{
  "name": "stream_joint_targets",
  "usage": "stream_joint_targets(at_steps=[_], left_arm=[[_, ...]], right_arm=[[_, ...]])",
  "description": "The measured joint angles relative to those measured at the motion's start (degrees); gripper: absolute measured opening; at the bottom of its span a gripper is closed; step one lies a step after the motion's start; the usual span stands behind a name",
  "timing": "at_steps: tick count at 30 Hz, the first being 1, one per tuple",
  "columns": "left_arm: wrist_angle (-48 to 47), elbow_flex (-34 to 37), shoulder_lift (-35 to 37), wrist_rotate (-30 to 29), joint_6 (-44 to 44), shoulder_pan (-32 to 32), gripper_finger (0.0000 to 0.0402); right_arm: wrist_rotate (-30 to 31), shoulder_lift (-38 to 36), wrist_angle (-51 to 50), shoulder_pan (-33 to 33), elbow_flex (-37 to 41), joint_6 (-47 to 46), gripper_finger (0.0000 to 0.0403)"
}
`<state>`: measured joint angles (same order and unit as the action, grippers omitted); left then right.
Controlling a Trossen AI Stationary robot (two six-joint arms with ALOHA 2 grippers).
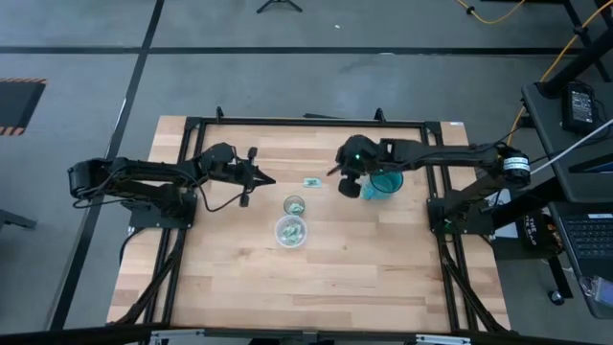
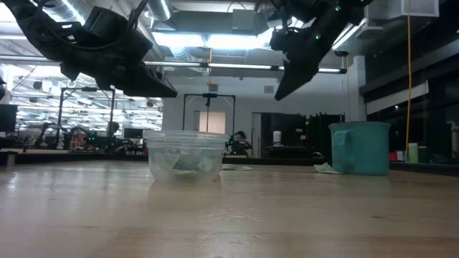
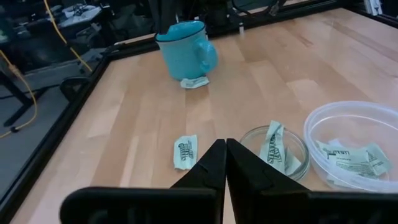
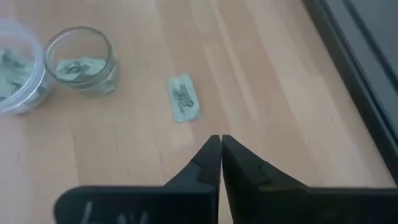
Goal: Pick and place items into bin
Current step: Put the transparent stevia packet into the transparent glass bin
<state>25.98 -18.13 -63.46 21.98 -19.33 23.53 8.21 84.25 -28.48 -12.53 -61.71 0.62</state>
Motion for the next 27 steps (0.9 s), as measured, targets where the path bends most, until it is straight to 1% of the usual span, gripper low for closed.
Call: stream_joint_targets(at_steps=[4, 9, 13, 17, 21, 24, 27], left_arm=[[0.0, 0.0, 0.0, 0.0, 0.1, 0.0, 0.0008], [0.1, 0.0, 0.0, 0.0, 0.8, 0.0, 0.0008], [0.1, 0.0, 0.0, 0.0, 2.1, 0.0, 0.0008], [0.1, 0.0, 0.0, 0.0, 3.3, 0.0, 0.0008], [0.0, 0.0, 0.0, 0.0, 3.3, 0.0, 0.0008], [0.0, 0.0, 0.0, 0.0, 3.2, 0.0, 0.0008], [0.0, 0.0, 0.0, 0.0, 3.5, 0.0, 0.0008]], right_arm=[[-1.8, 0.7, -7.1, -2.2, -4.0, -2.0, 0.0038], [-2.1, 4.0, -14.9, -4.4, -8.9, -2.4, 0.0082], [-2.7, 8.3, -23.1, -6.3, -13.8, -4.3, 0.0113], [-3.8, 13.6, -30.9, -7.5, -19.2, -6.4, 0.0132], [-3.9, 18.7, -34.5, -7.5, -23.2, -4.9, 0.0145], [-4.0, 22.1, -35.7, -7.5, -25.2, -5.1, 0.0155], [-4.0, 25.3, -39.4, -7.8, -26.8, -4.9, 0.0170]])
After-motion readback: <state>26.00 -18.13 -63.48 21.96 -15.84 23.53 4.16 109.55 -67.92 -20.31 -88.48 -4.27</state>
